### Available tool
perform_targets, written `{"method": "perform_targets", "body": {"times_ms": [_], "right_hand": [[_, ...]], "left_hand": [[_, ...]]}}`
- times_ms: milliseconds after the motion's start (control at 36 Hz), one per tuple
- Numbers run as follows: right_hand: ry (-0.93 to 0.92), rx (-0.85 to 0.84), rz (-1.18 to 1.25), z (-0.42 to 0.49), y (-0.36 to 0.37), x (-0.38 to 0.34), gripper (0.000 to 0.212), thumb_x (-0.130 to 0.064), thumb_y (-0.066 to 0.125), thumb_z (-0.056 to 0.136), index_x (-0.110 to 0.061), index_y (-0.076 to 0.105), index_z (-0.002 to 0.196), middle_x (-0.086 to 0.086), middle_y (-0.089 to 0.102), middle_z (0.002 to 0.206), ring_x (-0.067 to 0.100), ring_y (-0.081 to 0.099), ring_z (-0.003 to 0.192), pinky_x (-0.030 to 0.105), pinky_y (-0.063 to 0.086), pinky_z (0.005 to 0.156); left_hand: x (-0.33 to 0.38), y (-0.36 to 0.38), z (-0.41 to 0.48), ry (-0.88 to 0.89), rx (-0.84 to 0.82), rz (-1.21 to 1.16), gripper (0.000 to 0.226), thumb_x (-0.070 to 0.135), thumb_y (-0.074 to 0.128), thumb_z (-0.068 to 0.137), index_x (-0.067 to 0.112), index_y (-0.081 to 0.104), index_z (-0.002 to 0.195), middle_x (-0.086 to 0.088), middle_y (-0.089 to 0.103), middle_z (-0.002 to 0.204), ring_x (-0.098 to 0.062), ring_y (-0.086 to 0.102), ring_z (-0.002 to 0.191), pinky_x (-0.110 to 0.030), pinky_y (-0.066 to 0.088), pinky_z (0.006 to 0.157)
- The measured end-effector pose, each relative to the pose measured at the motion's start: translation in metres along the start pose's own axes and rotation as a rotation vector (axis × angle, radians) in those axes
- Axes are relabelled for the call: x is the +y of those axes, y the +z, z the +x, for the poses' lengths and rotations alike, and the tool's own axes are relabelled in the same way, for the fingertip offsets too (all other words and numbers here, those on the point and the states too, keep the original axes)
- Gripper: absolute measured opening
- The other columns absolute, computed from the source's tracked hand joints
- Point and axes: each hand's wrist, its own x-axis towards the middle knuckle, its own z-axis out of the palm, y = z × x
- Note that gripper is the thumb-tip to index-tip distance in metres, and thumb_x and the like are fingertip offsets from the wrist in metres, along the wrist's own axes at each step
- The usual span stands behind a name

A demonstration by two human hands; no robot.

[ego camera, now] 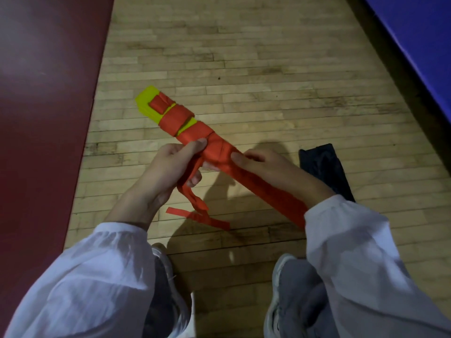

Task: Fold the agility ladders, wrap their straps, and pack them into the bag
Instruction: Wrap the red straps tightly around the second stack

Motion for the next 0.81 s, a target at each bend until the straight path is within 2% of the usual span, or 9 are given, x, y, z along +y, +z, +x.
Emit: {"method": "perform_targets", "body": {"times_ms": [83,139,222,333,417,500,583,694,806], "right_hand": [[0.006,-0.015,0.079,0.000,-0.006,0.004,0.040,-0.059,0.059,0.081,-0.024,0.071,0.094,-0.004,0.070,0.081,0.010,0.066,0.072,0.025,0.049,0.070],[-0.010,-0.006,0.108,0.001,-0.006,0.005,0.042,-0.062,0.062,0.073,-0.024,0.071,0.089,-0.006,0.069,0.076,0.009,0.066,0.070,0.027,0.049,0.069],[-0.023,0.026,0.106,0.003,-0.002,0.005,0.036,-0.062,0.062,0.073,-0.027,0.069,0.080,-0.011,0.066,0.068,0.005,0.063,0.064,0.025,0.048,0.066],[-0.045,0.082,0.045,0.005,0.002,0.005,0.025,-0.056,0.064,0.081,-0.032,0.064,0.073,-0.013,0.063,0.065,0.006,0.062,0.065,0.025,0.046,0.065],[-0.046,0.121,0.002,0.005,0.004,0.003,0.023,-0.052,0.066,0.083,-0.030,0.062,0.075,-0.010,0.063,0.073,0.006,0.061,0.068,0.024,0.045,0.065],[-0.025,0.141,-0.074,0.006,0.008,0.005,0.033,-0.055,0.065,0.083,-0.022,0.062,0.083,-0.002,0.065,0.079,0.010,0.060,0.072,0.029,0.046,0.068],[-0.031,0.130,-0.157,0.006,0.013,0.008,0.040,-0.057,0.061,0.085,-0.017,0.063,0.086,0.002,0.064,0.080,0.013,0.060,0.071,0.031,0.046,0.066],[-0.068,0.141,-0.278,0.004,0.023,0.007,0.044,-0.056,0.058,0.088,-0.013,0.063,0.095,-0.003,0.061,0.077,0.013,0.059,0.069,0.025,0.037,0.058],[-0.145,0.199,-0.356,0.003,0.034,0.005,0.043,-0.052,0.057,0.090,-0.017,0.059,0.115,-0.018,0.046,0.084,0.008,0.050,0.082,0.025,0.034,0.063]], "left_hand": [[0.000,0.000,0.000,0.069,-0.028,0.015,0.045,0.032,0.053,0.095,0.010,0.066,0.059,-0.021,0.065,0.060,-0.017,0.041,0.037,-0.021,0.029,0.041],[0.000,0.000,-0.001,0.079,-0.031,0.019,0.047,0.033,0.053,0.095,0.011,0.068,0.056,-0.022,0.065,0.060,-0.018,0.040,0.038,-0.022,0.029,0.043],[0.002,0.000,-0.001,0.043,-0.021,0.003,0.044,0.032,0.051,0.097,0.008,0.065,0.063,-0.011,0.068,0.059,-0.016,0.042,0.037,-0.016,0.031,0.038],[0.002,-0.002,0.000,-0.041,-0.043,-0.033,0.040,0.034,0.051,0.097,0.002,0.065,0.077,-0.019,0.072,0.078,-0.016,0.051,0.041,-0.017,0.042,0.039],[0.003,0.000,0.001,-0.075,-0.042,-0.073,0.036,0.034,0.050,0.097,0.002,0.063,0.084,-0.011,0.074,0.077,-0.015,0.056,0.042,-0.020,0.047,0.040],[0.004,0.001,0.002,-0.117,-0.040,-0.084,0.034,0.034,0.051,0.096,0.002,0.063,0.092,-0.017,0.074,0.088,-0.018,0.060,0.046,-0.022,0.049,0.042],[0.002,0.000,0.004,-0.165,-0.059,-0.065,0.037,0.037,0.054,0.094,0.002,0.065,0.098,-0.017,0.074,0.090,-0.019,0.060,0.048,-0.022,0.048,0.045],[-0.004,-0.001,0.006,-0.230,-0.039,-0.043,0.048,0.049,0.056,0.090,0.003,0.069,0.096,-0.018,0.073,0.089,-0.019,0.061,0.048,-0.022,0.048,0.044],[-0.008,0.001,0.006,-0.243,0.028,-0.024,0.054,0.056,0.058,0.086,0.004,0.069,0.092,-0.019,0.072,0.083,-0.020,0.060,0.048,-0.022,0.049,0.043]]}}
